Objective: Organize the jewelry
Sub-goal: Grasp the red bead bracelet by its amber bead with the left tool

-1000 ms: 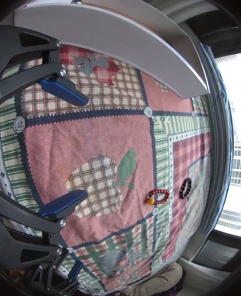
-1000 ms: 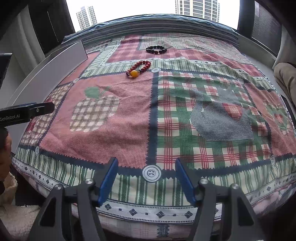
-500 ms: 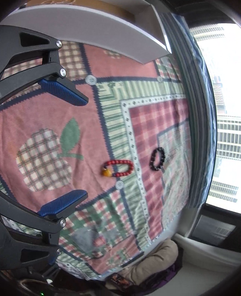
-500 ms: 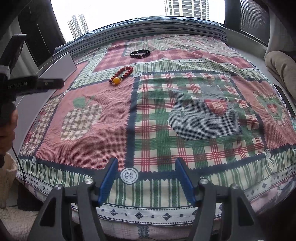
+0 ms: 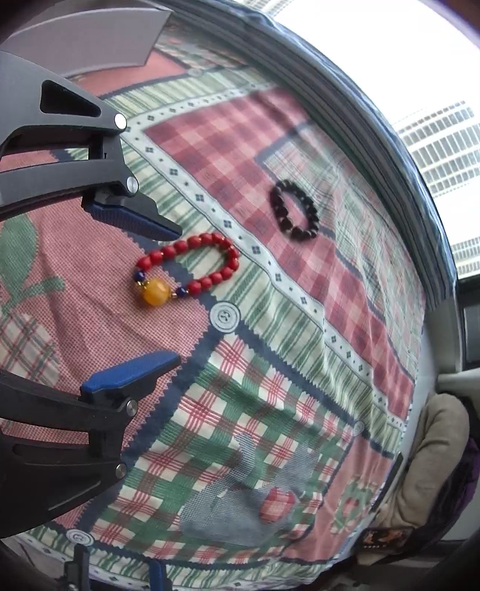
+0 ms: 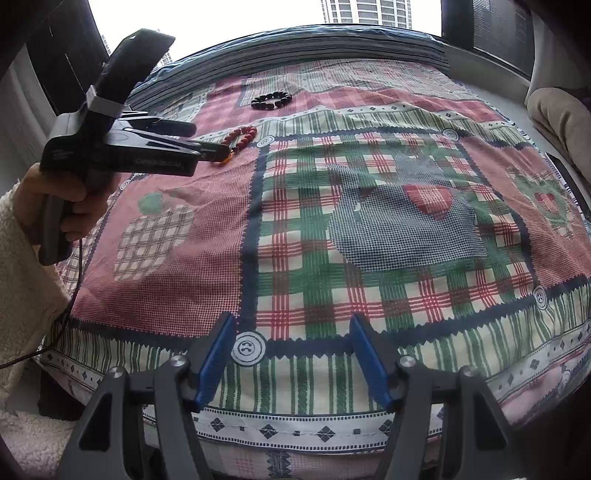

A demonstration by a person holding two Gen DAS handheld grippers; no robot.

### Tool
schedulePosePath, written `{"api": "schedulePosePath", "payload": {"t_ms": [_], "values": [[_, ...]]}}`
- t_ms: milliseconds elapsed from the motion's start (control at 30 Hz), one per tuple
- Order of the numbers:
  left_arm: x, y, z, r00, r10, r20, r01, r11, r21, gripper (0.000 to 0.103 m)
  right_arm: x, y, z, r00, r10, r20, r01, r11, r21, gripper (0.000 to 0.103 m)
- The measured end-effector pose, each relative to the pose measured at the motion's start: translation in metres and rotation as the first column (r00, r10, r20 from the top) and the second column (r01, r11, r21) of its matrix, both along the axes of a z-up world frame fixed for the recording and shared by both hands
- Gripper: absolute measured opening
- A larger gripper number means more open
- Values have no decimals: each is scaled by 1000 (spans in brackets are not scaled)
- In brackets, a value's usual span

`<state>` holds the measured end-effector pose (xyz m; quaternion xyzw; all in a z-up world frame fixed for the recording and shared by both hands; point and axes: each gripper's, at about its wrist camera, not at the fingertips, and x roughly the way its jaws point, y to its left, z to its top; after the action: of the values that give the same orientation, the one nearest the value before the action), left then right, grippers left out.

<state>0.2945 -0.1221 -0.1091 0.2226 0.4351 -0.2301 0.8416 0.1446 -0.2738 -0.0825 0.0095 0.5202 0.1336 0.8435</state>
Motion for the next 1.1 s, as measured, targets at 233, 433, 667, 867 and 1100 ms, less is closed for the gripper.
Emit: {"api": "schedulePosePath", "payload": {"t_ms": [233,433,667,867,1100], "values": [[17,4,-18,990,-65,-127,61,998,-34,29,4,0,-6,1000,-7,-14,7,1000,6,65],[19,11,-18,977,-83,-197,73,996,-56,34,7,-2,-5,1000,-15,-15,16,1000,15,65],[10,25,-16,967,-52,-251,28,995,-99,16,7,-3,0,1000,-28,-9,28,999,28,65],[-32,47,-16,966,-38,-255,10,994,-111,16,16,-7,10,998,28,-61,-21,994,112,65],[-80,68,-15,970,5,-241,-24,997,-75,16,133,10,59,969,226,-102,-195,948,251,65]]}}
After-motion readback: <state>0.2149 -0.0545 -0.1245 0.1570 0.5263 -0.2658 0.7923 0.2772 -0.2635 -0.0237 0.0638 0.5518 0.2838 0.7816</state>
